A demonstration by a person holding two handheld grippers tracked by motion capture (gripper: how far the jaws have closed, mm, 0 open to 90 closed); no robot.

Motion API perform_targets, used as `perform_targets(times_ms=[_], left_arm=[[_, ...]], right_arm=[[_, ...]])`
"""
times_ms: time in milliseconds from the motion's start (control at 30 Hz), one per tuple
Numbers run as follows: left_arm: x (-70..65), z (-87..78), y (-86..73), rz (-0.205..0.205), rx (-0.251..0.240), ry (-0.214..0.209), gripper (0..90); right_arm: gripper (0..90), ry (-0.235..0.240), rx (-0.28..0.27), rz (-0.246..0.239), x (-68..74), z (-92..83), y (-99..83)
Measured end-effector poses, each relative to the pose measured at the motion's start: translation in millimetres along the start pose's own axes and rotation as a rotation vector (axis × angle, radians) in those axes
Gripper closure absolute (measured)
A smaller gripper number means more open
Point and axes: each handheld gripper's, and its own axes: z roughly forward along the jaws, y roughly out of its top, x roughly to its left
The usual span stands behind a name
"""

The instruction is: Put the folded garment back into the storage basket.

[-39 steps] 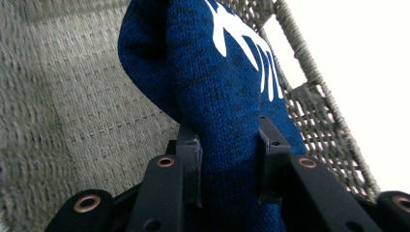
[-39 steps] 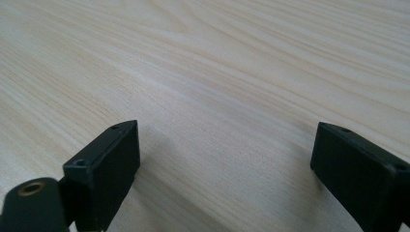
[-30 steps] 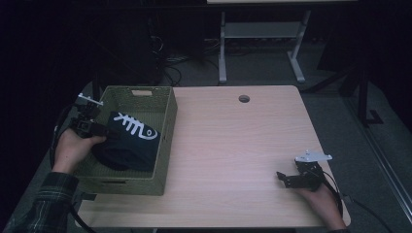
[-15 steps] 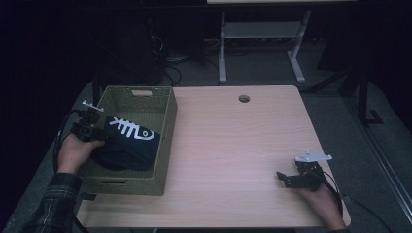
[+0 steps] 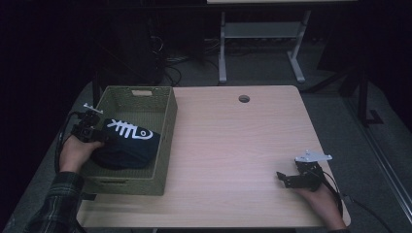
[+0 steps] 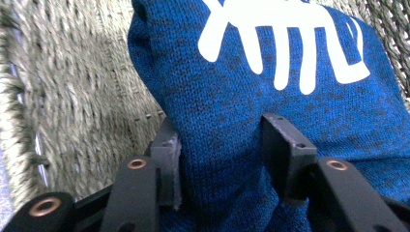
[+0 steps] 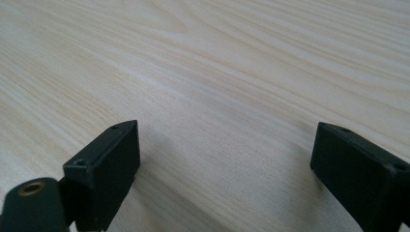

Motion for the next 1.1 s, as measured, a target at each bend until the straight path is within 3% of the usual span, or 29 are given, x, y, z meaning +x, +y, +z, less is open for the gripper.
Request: perform_targets(times_ms=[233,367,833,1100], left_arm=[[3.4,-9.5,0.8,0.0,-0.033,0.052,38.2],[3.4,-15.7,1.1,0.004,-0.056,0.058,29.7],[-25.3,-25.2,8.9,0.054,-0.122,0.002,15.0],[-49.9,-30.5,16.6,0.089,-0.164,-0.035,13.5]], right_arm=[[10.0,0.0,0.001,0.001,0.1,-0.1,0.0],[10.0,0.0,0.0,0.001,0.1,0.0,0.0],[10.0,0.0,0.0,-0.001,-0.1,0.0,-0.1],[10.0,0.0,0.0,0.0,0.0,0.0,0.0]])
